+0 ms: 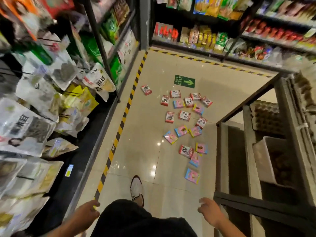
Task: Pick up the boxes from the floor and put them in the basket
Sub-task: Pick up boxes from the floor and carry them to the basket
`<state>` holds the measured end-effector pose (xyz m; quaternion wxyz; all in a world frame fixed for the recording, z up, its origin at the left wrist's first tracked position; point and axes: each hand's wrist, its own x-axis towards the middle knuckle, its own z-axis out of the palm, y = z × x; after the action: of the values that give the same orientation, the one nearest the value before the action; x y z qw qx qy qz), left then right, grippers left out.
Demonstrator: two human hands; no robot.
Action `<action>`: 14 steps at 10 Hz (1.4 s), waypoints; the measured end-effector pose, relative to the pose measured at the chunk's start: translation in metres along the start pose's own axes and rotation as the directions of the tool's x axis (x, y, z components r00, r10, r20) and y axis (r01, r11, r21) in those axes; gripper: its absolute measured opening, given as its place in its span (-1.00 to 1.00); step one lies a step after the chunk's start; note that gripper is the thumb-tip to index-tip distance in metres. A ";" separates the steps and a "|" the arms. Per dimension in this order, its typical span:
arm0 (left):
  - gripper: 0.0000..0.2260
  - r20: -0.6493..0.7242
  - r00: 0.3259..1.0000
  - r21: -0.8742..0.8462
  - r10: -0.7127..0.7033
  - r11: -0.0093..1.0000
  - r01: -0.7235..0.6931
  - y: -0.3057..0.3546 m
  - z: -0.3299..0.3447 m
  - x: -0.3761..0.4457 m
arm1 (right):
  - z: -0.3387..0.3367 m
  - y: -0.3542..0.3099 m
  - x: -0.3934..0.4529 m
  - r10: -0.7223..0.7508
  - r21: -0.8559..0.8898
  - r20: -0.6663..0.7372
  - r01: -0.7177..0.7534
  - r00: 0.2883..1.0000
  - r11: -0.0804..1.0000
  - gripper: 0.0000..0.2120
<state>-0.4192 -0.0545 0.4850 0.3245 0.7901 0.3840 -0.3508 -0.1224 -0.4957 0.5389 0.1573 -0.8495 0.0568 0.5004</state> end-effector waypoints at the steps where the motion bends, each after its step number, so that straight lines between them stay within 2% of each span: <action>1: -0.76 0.013 0.997 0.020 0.082 0.996 -0.083 0.112 -0.112 0.022 | -0.024 -0.039 0.013 0.074 0.020 -0.026 -0.073 0.997 0.997 -0.61; 2: -0.80 -0.066 0.983 -0.054 0.170 0.983 -0.174 0.201 -0.215 0.063 | -0.045 -0.078 0.042 0.130 -0.007 0.007 -0.130 0.991 0.991 -0.70; 3: -0.76 -0.164 0.951 -0.174 0.262 0.941 -0.290 0.266 -0.290 0.107 | -0.068 -0.105 0.088 0.107 0.019 0.067 -0.108 0.992 0.994 -0.26; 4: -0.77 -0.175 0.941 -0.227 0.290 0.918 -0.325 0.320 -0.341 0.155 | -0.097 -0.162 0.122 0.100 0.008 0.048 -0.101 0.994 0.995 -0.63; 5: -0.88 -0.159 0.957 -0.201 0.242 0.941 -0.271 0.338 -0.363 0.200 | -0.140 -0.216 0.170 0.078 0.009 0.011 -0.078 0.997 0.997 -0.66; 6: -0.94 -0.075 0.986 -0.132 0.151 0.978 -0.160 0.323 -0.374 0.235 | -0.197 -0.271 0.221 0.026 0.007 0.018 -0.026 1.000 1.000 -0.71; 7: -0.87 -0.006 0.997 -0.133 0.072 0.989 -0.072 0.318 -0.388 0.249 | -0.278 -0.365 0.248 -0.038 0.010 -0.017 0.038 0.999 0.999 -0.84; 8: -0.88 -0.009 0.999 -0.097 -0.052 0.994 0.051 0.314 -0.403 0.265 | -0.347 -0.452 0.264 -0.146 -0.044 -0.161 0.141 0.976 0.989 -0.78; 9: -0.88 0.037 0.994 0.033 -0.107 0.994 0.106 0.290 -0.421 0.321 | -0.392 -0.527 0.295 -0.402 0.009 -0.349 0.432 0.847 0.902 -0.78; 10: -0.89 0.112 0.987 0.077 -0.112 0.992 0.103 0.274 -0.447 0.407 | -0.411 -0.579 0.323 -0.240 0.190 -0.227 0.285 0.944 0.939 -0.84; 11: -0.71 0.117 0.986 0.081 -0.114 0.991 0.105 0.333 -0.508 0.456 | -0.407 -0.606 0.363 -0.112 0.318 -0.186 0.167 0.976 0.933 -0.75; 12: -0.77 0.139 0.987 0.080 -0.080 0.994 0.069 0.393 -0.562 0.523 | -0.392 -0.620 0.389 0.012 0.336 -0.114 0.027 0.993 0.942 -0.67; 13: -0.91 0.055 0.998 0.057 -0.031 0.998 0.028 0.484 -0.613 0.568 | -0.381 -0.635 0.420 0.110 0.319 -0.021 -0.097 0.994 0.943 -0.58; 14: -0.79 0.087 0.996 0.061 0.034 0.997 -0.039 0.550 -0.638 0.615 | -0.370 -0.654 0.456 0.170 0.317 0.006 -0.163 0.985 0.934 -0.50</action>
<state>0.5163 0.4056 0.4707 0.3223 0.7908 0.3440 -0.3904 0.5766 0.0296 0.4468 0.2479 -0.8108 0.2098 0.4870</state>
